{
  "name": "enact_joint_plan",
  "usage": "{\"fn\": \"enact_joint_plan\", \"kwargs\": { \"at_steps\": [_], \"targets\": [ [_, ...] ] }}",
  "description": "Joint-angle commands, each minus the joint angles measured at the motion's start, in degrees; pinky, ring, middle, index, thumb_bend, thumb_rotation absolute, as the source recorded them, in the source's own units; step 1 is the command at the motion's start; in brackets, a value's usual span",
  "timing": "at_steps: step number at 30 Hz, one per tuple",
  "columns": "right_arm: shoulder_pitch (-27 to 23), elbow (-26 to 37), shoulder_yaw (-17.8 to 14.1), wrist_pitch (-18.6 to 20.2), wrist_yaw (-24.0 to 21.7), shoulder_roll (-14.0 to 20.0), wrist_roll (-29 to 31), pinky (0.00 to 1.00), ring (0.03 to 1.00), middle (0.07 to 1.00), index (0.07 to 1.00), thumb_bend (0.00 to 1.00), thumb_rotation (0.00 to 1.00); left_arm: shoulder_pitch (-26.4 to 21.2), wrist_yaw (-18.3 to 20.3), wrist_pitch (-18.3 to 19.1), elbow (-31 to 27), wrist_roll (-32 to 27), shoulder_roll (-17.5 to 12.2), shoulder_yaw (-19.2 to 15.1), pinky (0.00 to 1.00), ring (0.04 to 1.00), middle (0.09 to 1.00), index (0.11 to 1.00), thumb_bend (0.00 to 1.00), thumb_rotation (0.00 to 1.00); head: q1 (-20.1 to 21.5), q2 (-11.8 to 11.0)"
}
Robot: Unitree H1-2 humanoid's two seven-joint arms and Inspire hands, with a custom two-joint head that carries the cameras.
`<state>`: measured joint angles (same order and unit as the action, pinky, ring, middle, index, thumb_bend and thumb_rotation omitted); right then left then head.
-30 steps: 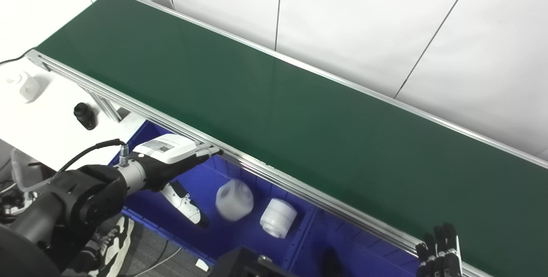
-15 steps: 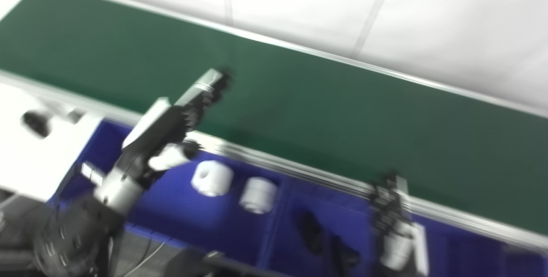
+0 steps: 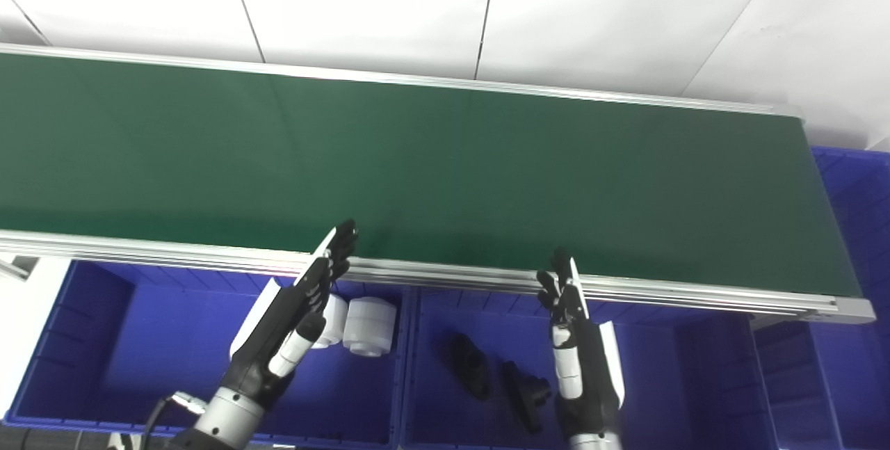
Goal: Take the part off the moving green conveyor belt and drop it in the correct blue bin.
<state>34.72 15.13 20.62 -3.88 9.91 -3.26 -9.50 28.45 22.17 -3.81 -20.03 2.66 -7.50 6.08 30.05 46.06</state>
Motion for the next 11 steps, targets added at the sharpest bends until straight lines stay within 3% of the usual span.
{"fn": "enact_joint_plan", "kwargs": {
  "at_steps": [1,11],
  "targets": [
    [1.83,-0.47,5.91,-5.66,1.74,-8.28,-2.06,0.97,0.975,1.000,1.000,0.93,0.98,-1.41,-0.19,-2.05,-0.71,-1.35,0.37,1.99,1.00,1.000,1.000,1.000,1.00,0.97,0.20,-0.09],
    [1.92,-1.58,6.01,-7.33,4.14,-7.85,-2.25,0.97,0.980,1.000,1.000,0.94,0.98,-1.99,-2.14,-1.40,-3.05,0.38,0.39,5.87,1.00,1.000,1.000,1.000,1.00,0.99,1.04,0.75]
  ]
}}
